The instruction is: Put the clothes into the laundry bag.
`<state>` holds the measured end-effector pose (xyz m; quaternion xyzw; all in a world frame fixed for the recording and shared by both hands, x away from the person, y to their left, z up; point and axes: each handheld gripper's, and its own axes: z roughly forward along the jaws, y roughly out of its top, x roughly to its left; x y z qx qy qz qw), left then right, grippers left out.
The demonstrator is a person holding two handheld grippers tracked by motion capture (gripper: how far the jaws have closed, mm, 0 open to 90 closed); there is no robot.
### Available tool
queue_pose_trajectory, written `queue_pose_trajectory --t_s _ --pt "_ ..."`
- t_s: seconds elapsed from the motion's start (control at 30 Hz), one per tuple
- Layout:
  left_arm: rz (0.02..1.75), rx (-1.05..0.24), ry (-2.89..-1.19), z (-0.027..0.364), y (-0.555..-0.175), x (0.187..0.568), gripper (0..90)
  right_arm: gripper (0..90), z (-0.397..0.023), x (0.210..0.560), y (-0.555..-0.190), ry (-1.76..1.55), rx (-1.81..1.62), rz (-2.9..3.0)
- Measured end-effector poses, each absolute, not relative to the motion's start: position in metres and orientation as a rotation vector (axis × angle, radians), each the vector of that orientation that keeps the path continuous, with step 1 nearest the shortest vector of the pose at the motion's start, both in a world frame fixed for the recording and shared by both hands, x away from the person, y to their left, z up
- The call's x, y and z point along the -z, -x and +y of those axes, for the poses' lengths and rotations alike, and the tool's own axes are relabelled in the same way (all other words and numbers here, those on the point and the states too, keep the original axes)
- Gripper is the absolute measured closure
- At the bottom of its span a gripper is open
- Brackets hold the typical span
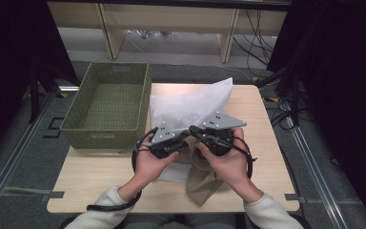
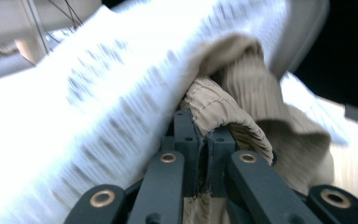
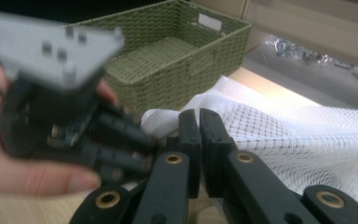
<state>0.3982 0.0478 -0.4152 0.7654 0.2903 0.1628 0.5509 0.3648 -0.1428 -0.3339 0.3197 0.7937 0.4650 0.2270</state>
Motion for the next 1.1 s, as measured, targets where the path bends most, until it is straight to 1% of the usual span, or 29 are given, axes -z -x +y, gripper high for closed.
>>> queue_pose_trajectory --t_s 0.1,0.23,0.33,0.47,0.6,0.63,0.8,0.83,0.93,0.97,1.0,1.03,1.1 --pt "0.678 -0.436 -1.772 0.053 -0.399 0.398 86.2 89.3 -0.142 0.33 -0.361 -0.866 -1.305 2.171" --pt "0.661 -0.482 -1.769 0.054 -0.398 0.389 86.2 89.3 -0.141 0.323 -0.356 -0.844 -1.333 2.142" --pt "0.66 -0.505 -1.808 0.047 -0.403 0.399 85.9 89.3 -0.142 0.323 -0.356 -0.868 -1.329 2.148" --pt "0.661 -0.526 -1.889 0.037 -0.413 0.424 85.4 89.3 -0.145 0.331 -0.364 -0.9 -1.309 2.153" --pt "0.665 -0.558 -1.947 0.029 -0.423 0.441 84.9 89.3 -0.15 0.339 -0.375 -0.924 -1.281 2.168" --pt "0.666 -0.561 -1.958 0.028 -0.425 0.443 84.8 89.3 -0.151 0.34 -0.375 -0.977 -1.268 2.169" --pt "0.686 -0.576 -1.979 0.025 -0.432 0.451 84.7 89.3 -0.156 0.349 -0.384 -0.993 -1.244 2.174" --pt "0.666 -0.584 -2.028 0.027 -0.434 0.451 84.6 89.3 -0.156 0.35 -0.385 -0.982 -1.24 2.185" --pt "0.656 -0.586 -2.057 0.027 -0.437 0.454 84.2 89.3 -0.155 0.352 -0.386 -0.996 -1.239 2.184" --pt "0.658 -0.578 -2.06 0.027 -0.437 0.455 83.6 89.3 -0.156 0.352 -0.386 -0.98 -1.224 2.185" --pt "0.695 -0.556 -2.009 0.024 -0.436 0.458 82.4 89.3 -0.154 0.353 -0.385 -0.994 -1.231 2.178" --pt "0.656 -0.563 -2.073 0.027 -0.437 0.456 80.5 89.3 -0.154 0.353 -0.386 -0.986 -1.229 2.189" --pt "0.676 -0.551 -2.053 0.027 -0.436 0.458 75.9 89.2 -0.155 0.352 -0.386 -0.988 -1.225 2.193"
